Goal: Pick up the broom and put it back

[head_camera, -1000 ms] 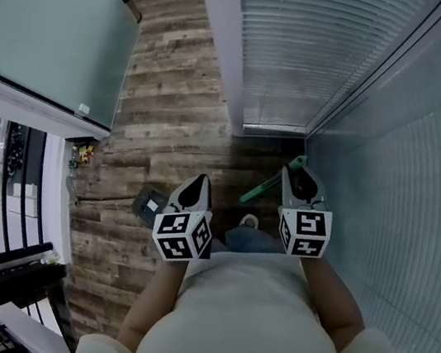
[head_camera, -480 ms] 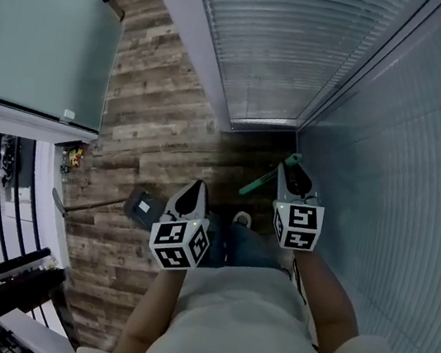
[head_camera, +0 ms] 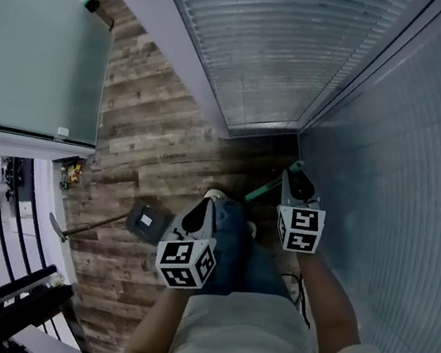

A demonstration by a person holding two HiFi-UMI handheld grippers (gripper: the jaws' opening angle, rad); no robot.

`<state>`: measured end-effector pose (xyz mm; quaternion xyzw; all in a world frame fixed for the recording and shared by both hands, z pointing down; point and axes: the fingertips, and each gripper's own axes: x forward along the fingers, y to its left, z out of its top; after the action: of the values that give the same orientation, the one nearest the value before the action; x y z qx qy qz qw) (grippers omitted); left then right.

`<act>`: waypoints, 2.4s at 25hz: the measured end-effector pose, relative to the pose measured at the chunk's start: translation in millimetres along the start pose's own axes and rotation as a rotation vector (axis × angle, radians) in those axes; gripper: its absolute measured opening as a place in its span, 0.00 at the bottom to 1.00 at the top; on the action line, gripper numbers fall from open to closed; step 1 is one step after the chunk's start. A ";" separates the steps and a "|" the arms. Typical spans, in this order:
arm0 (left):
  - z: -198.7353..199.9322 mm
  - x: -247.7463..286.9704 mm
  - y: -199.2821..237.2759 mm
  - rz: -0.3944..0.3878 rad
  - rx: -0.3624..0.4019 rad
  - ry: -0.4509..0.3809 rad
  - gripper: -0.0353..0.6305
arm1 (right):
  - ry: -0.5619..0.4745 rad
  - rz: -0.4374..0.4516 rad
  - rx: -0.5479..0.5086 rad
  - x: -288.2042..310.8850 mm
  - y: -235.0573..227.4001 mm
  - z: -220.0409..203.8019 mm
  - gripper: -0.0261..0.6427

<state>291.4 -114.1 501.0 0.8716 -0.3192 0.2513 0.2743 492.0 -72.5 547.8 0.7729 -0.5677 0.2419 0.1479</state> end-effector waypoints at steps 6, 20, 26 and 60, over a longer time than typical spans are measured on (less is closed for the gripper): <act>-7.3 34.7 12.7 -0.011 0.000 0.012 0.06 | 0.016 -0.014 0.002 35.0 -6.5 -21.2 0.18; -25.6 84.2 40.0 -0.008 -0.047 0.038 0.06 | 0.003 -0.054 0.076 99.6 -27.9 -32.5 0.18; -22.7 94.1 40.7 -0.017 -0.047 0.047 0.06 | 0.003 -0.067 0.100 124.0 -41.3 -25.0 0.18; -16.0 109.8 53.8 -0.004 -0.062 0.041 0.06 | 0.018 -0.107 0.107 225.4 -77.7 -2.0 0.19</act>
<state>323.4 -184.6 596.9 0.8580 -0.3194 0.2584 0.3083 619.1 -228.9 675.2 0.8067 -0.5106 0.2705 0.1239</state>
